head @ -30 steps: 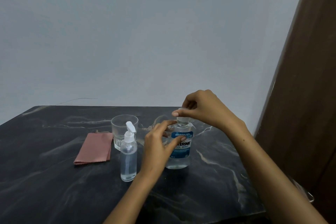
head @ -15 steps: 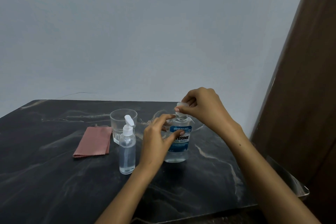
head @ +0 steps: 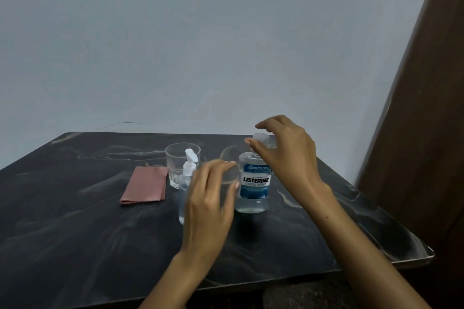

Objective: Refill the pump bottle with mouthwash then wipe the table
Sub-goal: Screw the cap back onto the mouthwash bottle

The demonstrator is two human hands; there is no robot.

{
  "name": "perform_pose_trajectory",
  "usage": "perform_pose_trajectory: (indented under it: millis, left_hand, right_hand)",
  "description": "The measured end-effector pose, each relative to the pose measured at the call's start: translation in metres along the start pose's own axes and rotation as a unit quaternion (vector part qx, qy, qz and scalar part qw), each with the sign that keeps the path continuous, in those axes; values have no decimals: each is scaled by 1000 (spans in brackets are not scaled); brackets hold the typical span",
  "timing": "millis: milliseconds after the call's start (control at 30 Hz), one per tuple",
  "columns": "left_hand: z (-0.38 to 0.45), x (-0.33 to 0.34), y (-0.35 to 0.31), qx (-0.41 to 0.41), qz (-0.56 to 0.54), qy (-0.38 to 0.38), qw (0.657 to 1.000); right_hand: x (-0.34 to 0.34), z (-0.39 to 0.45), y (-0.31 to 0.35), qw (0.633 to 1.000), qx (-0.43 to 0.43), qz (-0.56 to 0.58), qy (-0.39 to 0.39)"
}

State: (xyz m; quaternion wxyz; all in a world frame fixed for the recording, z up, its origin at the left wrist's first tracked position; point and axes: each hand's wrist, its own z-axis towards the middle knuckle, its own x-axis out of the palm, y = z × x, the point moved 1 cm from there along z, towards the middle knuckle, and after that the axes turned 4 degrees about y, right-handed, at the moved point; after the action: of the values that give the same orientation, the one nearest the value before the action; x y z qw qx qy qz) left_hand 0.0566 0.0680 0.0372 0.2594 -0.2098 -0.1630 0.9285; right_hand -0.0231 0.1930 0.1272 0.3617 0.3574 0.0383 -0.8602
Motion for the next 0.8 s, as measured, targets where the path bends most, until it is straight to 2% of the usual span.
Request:
perform_pose_trajectory:
  millis: [67,133,233,300,433,567,800]
  left_hand:
    - [-7,-16,12,3,54,-57,997]
    - [-10,-27,28,-48,86,-59,993]
    - [-13,-34,46,-165,66,64,982]
    - [-15,-34,54,-202,21,120,972]
    - [-17,-36,67,-188,-22,119,975]
    - [-21,-50,85,-189,-19,83,978]
    - [-26,-65,102,-184,-3,50,982]
  right_hand:
    - [5,-9,15,998,-36,25,-39]
    - [19,-17,29,997,-52,60,-22]
    - [49,-23,40,990,-32,125,53]
    - [71,-22,43,984,-6,150,92]
    - [103,-17,49,976,42,150,150]
    - [127,-10,55,969,77,168,166]
    - [160,10,72,912,172,291,234]
